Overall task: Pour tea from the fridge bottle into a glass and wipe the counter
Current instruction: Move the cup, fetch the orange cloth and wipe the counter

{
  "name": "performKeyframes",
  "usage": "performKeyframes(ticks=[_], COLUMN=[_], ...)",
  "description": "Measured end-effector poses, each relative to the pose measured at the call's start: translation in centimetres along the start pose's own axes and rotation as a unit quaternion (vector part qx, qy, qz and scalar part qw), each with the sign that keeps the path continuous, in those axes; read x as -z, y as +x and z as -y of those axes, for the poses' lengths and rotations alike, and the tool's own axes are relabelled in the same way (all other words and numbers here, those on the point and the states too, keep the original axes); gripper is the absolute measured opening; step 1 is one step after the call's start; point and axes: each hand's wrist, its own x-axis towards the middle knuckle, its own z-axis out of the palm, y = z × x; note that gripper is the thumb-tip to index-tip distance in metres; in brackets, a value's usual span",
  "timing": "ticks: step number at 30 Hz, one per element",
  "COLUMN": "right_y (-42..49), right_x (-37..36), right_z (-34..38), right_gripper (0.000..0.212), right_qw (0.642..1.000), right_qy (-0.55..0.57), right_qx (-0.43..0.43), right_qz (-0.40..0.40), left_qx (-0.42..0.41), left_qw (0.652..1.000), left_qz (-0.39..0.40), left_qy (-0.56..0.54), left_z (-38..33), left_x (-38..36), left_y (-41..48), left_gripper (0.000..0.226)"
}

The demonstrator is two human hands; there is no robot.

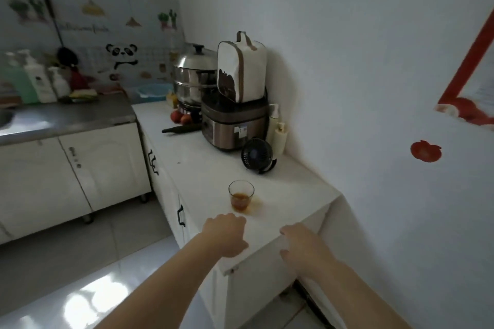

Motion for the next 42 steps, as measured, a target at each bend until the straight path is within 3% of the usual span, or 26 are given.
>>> performKeyframes(ticks=[8, 18, 26, 30, 37, 42], right_y=[10.0, 19.1, 24.1, 25.6, 27.1, 26.9], right_x=[0.2, -0.6, -2.2, -2.8, -3.9, -3.2], right_z=[-1.2, -0.4, -0.4, -0.5, -1.0, -0.7], right_gripper=[0.052, 0.06, 0.101, 0.11, 0.101, 0.078], right_qw=[0.998, 0.995, 0.988, 0.981, 0.972, 0.962], right_qy=[0.024, 0.098, 0.145, 0.187, 0.23, 0.266], right_qx=[0.046, -0.014, -0.008, 0.005, 0.027, 0.057], right_qz=[0.025, 0.033, 0.05, 0.056, 0.039, 0.019], left_qx=[0.066, 0.096, 0.064, 0.05, 0.065, 0.075], left_qw=[0.992, 0.963, 0.935, 0.924, 0.913, 0.904], left_qz=[-0.013, -0.004, -0.026, -0.047, -0.078, -0.091], left_qy=[-0.103, -0.253, -0.349, -0.375, -0.396, -0.411], left_z=[2.2, 6.7, 8.1, 8.1, 7.5, 7.3], left_x=[-0.6, -3.2, -4.7, -4.9, -5.3, -5.1], left_y=[7.4, 16.2, 19.8, 20.7, 21.5, 21.3], left_gripper=[0.065, 0.096, 0.107, 0.11, 0.099, 0.097])
